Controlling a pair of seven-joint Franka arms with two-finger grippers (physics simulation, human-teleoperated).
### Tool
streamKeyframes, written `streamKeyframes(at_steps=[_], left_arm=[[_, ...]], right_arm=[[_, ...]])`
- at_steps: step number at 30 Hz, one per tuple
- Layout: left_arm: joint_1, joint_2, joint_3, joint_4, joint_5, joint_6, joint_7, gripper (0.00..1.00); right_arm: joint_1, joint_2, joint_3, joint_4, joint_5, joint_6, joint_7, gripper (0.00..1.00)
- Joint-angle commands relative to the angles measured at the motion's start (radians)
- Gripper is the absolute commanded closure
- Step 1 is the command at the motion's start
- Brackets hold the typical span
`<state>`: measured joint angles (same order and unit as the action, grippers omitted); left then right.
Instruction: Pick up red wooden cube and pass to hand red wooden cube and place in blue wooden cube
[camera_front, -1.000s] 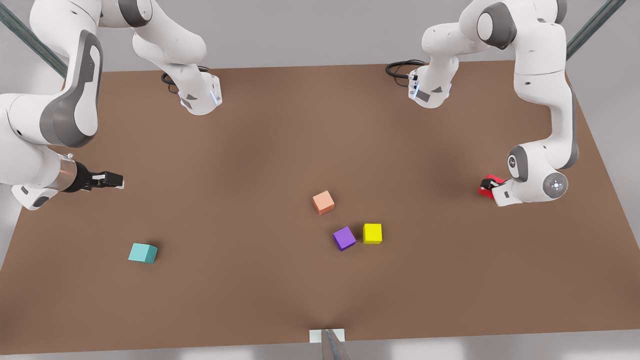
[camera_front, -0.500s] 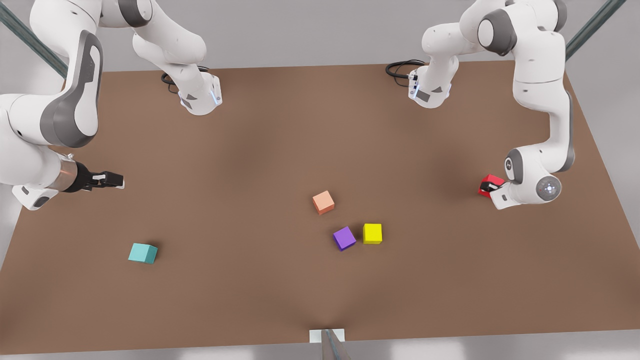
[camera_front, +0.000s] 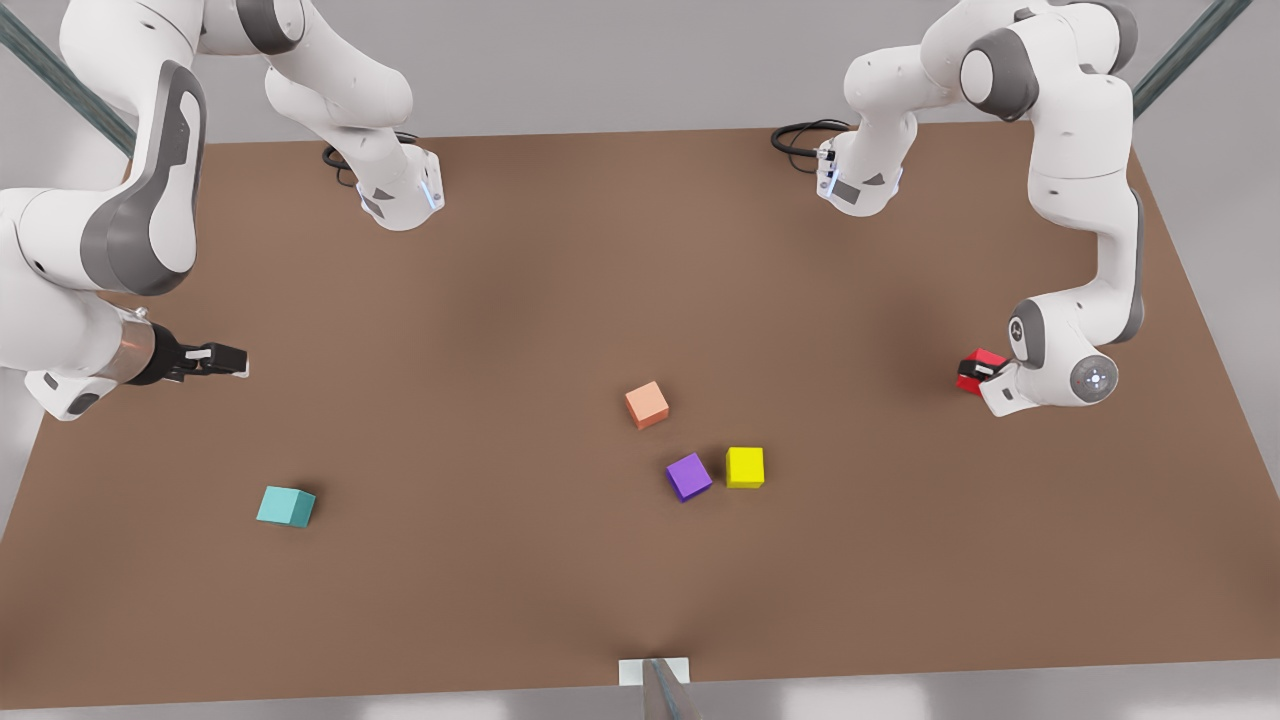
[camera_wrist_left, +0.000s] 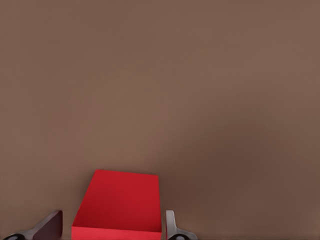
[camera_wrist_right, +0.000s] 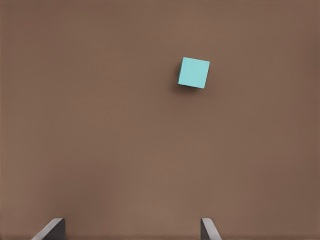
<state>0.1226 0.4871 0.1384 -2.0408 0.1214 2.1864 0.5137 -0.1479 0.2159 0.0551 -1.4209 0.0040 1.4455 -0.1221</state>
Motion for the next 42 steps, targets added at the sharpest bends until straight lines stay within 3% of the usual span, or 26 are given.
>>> streamKeyframes(at_steps=[1,12,15,19,21,24,25,28,30,32,34,36,38,40,42], left_arm=[[0.000,-0.001,0.000,-0.001,0.001,-0.002,-0.035,0.00],[-0.003,0.008,-0.002,-0.007,0.003,0.006,-0.034,0.00],[-0.003,0.021,-0.003,-0.005,0.003,0.024,-0.034,0.10],[-0.003,0.024,-0.003,-0.002,0.003,0.042,-0.034,0.14],[-0.003,0.022,-0.006,-0.001,0.001,0.042,-0.035,0.30],[-0.003,0.018,-0.026,0.007,-0.005,0.038,-0.044,0.34],[0.000,0.008,-0.062,0.036,-0.089,0.006,-0.104,0.34],[-0.009,0.041,-0.108,0.343,-0.348,-0.402,-0.164,0.34],[-0.011,0.050,-0.195,0.412,-0.463,-0.459,-0.358,0.34],[-0.011,0.202,-0.410,0.652,-0.674,-0.562,-0.641,0.34],[-0.017,0.378,-0.628,0.853,-0.761,-0.519,-0.719,0.34],[-0.043,0.475,-0.789,0.895,-0.767,-0.291,-0.725,0.34],[-0.072,0.516,-0.821,0.900,-0.947,-0.194,-0.716,0.34],[-0.078,0.539,-0.821,0.949,-0.953,-0.189,-0.716,0.34],[-0.098,0.553,-0.821,0.972,-0.980,-0.175,-0.709,0.34]], right_arm=[[0.001,-0.001,0.000,0.000,0.001,-0.001,-0.001,0.00],[-0.001,0.000,0.002,0.002,0.001,-0.001,-0.002,0.00],[0.001,0.000,0.002,0.002,0.001,-0.001,-0.002,0.00],[0.001,0.002,0.000,0.000,0.004,-0.001,-0.002,0.00],[0.001,0.002,0.002,-0.001,0.005,-0.001,-0.002,0.00],[0.001,0.002,0.002,-0.001,0.005,0.000,-0.002,0.00],[0.002,0.002,0.002,-0.001,0.005,0.001,-0.002,0.00],[0.002,0.003,0.003,-0.001,0.005,0.001,-0.002,0.00],[0.004,0.005,0.005,-0.003,0.005,0.001,-0.002,0.00],[0.008,0.036,0.009,0.016,0.001,0.021,-0.010,0.00],[0.008,0.192,0.011,0.128,0.177,0.087,-0.296,0.00],[0.011,0.347,0.020,0.220,0.508,0.085,-0.472,0.00],[0.014,0.425,0.107,0.263,0.642,0.095,-0.478,0.00],[0.014,0.551,0.117,0.309,0.867,0.095,-0.680,0.00],[0.016,0.606,0.161,0.332,0.892,0.139,-0.852,0.00]])
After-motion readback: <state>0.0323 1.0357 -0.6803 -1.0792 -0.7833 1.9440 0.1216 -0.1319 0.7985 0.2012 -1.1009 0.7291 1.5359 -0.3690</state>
